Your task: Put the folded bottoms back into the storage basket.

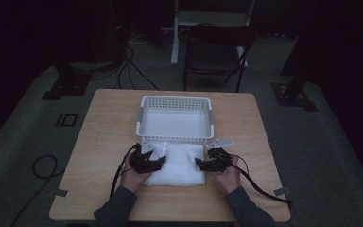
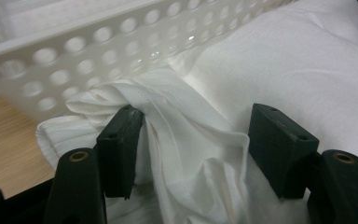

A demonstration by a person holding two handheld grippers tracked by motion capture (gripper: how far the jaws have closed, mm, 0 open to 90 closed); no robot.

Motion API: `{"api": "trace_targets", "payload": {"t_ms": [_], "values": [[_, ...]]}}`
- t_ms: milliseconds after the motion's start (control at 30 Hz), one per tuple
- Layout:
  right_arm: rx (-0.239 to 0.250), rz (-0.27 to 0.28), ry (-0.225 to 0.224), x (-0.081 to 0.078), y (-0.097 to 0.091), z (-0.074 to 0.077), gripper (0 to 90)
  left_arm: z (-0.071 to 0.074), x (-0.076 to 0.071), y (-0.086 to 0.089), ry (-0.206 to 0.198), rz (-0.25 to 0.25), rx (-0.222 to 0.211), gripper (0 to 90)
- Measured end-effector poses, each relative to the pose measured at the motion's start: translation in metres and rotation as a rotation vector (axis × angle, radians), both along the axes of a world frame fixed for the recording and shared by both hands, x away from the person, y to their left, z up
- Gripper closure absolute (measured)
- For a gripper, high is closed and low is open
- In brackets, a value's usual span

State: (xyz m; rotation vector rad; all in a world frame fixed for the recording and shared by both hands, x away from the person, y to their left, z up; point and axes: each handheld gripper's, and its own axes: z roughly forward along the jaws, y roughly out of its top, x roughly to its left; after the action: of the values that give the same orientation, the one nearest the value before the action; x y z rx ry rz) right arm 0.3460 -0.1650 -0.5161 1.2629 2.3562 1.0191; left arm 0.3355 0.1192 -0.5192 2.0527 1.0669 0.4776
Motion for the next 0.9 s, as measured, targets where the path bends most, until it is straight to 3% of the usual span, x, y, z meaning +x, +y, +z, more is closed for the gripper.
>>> {"api": "trace_targets", "payload": {"t_ms": [200, 367, 467, 633, 700, 767, 900], "values": [[0.012, -0.01, 0.013, 0.0, -0.009, 0.0, 35.2, 0.005, 0.003, -0.001, 0.007, -0.007, -0.008, 36.5], [0.043, 0.013, 0.01, -0.005, -0.011, 0.009, 41.1, 0.019, -0.008, 0.022, 0.007, 0.009, -0.069, 36.2], [0.064, 0.018, 0.006, -0.007, -0.01, 0.011, 41.9, 0.021, -0.015, 0.035, 0.014, 0.029, -0.083, 35.3], [0.049, 0.011, -0.019, -0.01, -0.003, 0.013, 31.6, 0.017, -0.021, 0.047, 0.042, 0.081, -0.102, 21.9], [0.046, 0.024, -0.025, -0.01, 0.002, 0.012, 29.5, 0.011, -0.017, 0.047, 0.09, 0.065, -0.132, 16.2], [0.063, 0.027, -0.009, -0.009, 0.005, 0.009, 27.5, 0.01, -0.016, 0.046, 0.094, 0.065, -0.132, 14.7], [0.046, 0.007, 0.018, -0.001, 0.007, 0.0, 19.1, -0.004, -0.006, 0.039, 0.121, 0.057, -0.113, 9.7]]}}
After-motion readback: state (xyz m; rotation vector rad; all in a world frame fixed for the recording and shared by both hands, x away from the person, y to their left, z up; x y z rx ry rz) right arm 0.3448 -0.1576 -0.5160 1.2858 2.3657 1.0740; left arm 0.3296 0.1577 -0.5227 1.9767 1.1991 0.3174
